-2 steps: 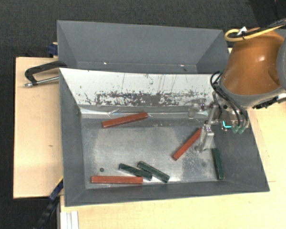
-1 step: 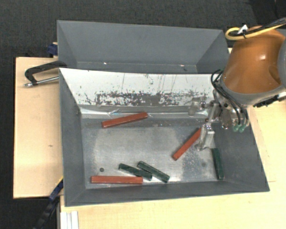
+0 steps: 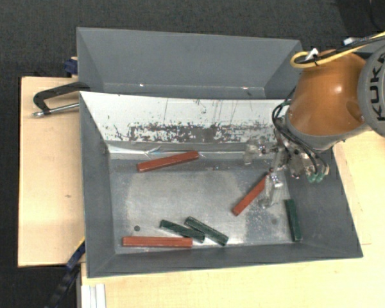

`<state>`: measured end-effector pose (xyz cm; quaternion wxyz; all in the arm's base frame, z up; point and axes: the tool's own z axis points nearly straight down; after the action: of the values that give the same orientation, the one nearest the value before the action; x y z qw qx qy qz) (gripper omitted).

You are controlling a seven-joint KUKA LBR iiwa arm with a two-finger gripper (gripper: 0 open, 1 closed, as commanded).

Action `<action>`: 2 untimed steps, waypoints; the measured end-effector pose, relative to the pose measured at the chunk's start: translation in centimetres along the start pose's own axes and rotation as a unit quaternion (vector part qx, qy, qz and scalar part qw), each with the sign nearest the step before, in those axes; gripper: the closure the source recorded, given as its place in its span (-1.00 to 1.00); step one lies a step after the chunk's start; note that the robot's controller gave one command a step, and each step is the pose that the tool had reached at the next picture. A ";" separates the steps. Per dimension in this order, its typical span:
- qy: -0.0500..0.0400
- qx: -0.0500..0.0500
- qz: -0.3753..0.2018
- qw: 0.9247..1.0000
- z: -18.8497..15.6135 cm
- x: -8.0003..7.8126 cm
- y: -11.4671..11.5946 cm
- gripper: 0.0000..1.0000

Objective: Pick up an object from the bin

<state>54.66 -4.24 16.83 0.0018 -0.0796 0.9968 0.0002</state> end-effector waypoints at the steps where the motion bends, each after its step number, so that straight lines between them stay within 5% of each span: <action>1: -0.002 0.001 -0.112 0.994 0.7 -2.0 -0.7 -1.00; 2: -0.001 0.000 -0.224 0.975 2.7 -2.2 -2.5 -1.00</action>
Offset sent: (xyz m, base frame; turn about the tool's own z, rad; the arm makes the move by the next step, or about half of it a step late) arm 0.0256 -0.0258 -0.0324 -0.4614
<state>57.23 -6.32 14.11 0.0023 -0.3005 0.9538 -0.0001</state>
